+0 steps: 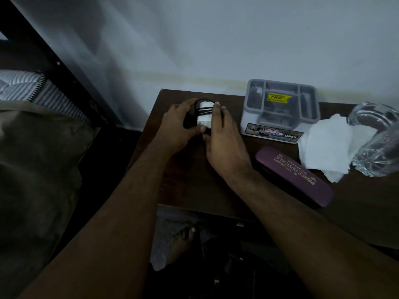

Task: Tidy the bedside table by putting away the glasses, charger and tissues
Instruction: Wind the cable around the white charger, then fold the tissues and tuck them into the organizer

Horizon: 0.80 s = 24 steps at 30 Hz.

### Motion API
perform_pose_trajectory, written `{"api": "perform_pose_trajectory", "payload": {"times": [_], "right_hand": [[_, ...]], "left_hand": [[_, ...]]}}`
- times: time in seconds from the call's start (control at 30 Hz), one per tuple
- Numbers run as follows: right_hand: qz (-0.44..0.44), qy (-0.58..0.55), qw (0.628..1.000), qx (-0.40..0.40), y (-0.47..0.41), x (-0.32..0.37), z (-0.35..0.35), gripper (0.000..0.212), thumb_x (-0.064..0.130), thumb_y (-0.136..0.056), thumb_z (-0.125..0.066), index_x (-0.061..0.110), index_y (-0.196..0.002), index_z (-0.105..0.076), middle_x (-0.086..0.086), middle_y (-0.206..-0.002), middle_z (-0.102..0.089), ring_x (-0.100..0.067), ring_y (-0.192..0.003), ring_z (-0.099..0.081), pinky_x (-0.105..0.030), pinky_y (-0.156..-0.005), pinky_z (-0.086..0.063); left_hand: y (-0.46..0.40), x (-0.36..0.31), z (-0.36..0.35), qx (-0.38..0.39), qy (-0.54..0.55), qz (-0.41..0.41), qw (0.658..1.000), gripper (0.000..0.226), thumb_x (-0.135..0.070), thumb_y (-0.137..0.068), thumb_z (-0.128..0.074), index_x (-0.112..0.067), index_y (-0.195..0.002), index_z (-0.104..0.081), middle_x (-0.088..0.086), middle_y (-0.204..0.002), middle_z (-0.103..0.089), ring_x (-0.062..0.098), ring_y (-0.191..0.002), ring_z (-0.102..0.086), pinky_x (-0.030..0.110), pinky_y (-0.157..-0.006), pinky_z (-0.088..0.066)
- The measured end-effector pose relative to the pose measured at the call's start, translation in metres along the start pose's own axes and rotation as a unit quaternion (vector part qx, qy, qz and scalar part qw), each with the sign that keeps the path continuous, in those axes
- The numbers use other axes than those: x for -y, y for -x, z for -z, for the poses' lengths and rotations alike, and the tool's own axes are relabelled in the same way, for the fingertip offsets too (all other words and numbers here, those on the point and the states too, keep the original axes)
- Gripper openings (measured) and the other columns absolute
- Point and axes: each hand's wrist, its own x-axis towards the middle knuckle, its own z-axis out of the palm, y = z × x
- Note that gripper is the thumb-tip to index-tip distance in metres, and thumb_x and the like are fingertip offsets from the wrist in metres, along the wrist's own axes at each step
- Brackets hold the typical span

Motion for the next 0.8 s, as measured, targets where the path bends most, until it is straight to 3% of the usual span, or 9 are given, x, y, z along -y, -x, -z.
{"api": "perform_pose_trajectory", "payload": {"times": [0.43,0.6,0.8], "right_hand": [[0.01,-0.009,1.0,0.011,0.015,0.006,0.023,0.073,0.017,-0.099,-0.056,0.006,-0.159,-0.016,-0.019,-0.164,-0.019,-0.036,-0.15,-0.028,-0.046,-0.114,-0.043],[0.036,-0.007,0.999,-0.004,0.032,0.014,0.047,0.067,0.016,-0.098,-0.056,0.007,-0.157,-0.023,-0.016,-0.157,-0.027,-0.035,-0.142,-0.04,-0.047,-0.104,-0.051],[0.043,-0.005,0.999,-0.032,0.074,0.021,0.085,0.062,0.02,-0.1,-0.055,0.009,-0.155,-0.029,-0.013,-0.155,-0.033,-0.033,-0.138,-0.044,-0.046,-0.103,-0.052]], "left_hand": [[0.012,-0.013,-0.001,-0.051,-0.058,0.02,0.997,0.087,-0.032,-0.086,-0.079,-0.017,-0.157,-0.032,0.016,-0.154,-0.038,0.033,-0.144,-0.036,0.045,-0.115,-0.035],[0.028,-0.03,0.005,-0.088,-0.073,-0.001,0.993,0.082,-0.031,-0.086,-0.078,-0.014,-0.155,-0.036,0.018,-0.153,-0.04,0.034,-0.143,-0.036,0.045,-0.112,-0.037],[0.073,-0.06,0.009,-0.115,-0.038,-0.039,0.992,0.071,-0.025,-0.085,-0.079,-0.009,-0.147,-0.046,0.021,-0.145,-0.047,0.036,-0.138,-0.041,0.039,-0.108,-0.037]]}}
